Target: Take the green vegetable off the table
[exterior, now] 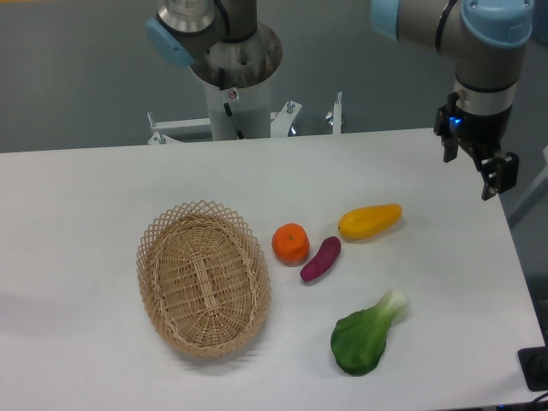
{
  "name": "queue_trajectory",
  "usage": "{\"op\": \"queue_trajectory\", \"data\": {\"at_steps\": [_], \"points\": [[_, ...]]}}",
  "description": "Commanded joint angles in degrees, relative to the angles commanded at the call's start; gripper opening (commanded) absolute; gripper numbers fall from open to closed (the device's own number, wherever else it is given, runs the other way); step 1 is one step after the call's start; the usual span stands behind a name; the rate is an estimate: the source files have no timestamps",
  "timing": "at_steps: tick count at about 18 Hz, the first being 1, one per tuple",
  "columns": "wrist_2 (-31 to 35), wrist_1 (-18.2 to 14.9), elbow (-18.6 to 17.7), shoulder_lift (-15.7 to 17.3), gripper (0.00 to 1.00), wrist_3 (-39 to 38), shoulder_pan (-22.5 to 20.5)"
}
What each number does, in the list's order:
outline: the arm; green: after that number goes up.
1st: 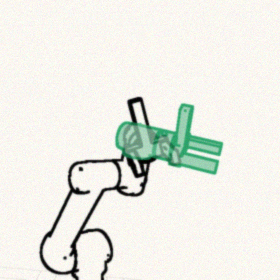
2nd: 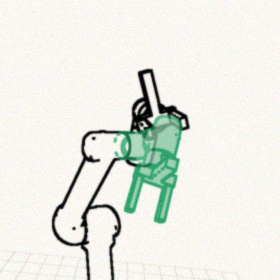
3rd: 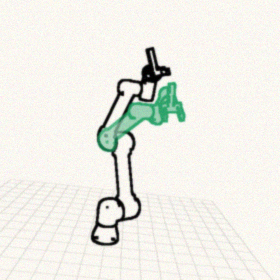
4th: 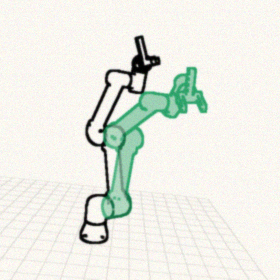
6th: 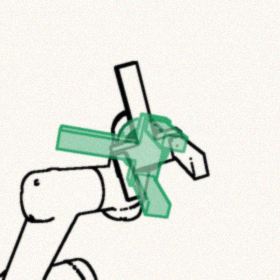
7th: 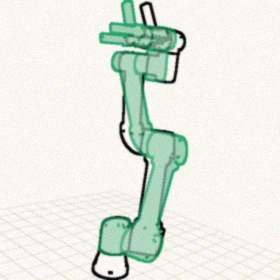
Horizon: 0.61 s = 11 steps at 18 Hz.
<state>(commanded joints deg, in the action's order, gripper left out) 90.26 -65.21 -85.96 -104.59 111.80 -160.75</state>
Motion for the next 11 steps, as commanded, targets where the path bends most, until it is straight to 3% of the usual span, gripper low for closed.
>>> {"op": "queue_trajectory", "data": {"at_steps": [8, 11], "points": [[-0.2, 0.2, -1.0, 0.1, 1.00, 0.0, 0.2], [-4.0, 0.4, -2.1, 0.1, 1.00, -5.5, -0.5]]}}
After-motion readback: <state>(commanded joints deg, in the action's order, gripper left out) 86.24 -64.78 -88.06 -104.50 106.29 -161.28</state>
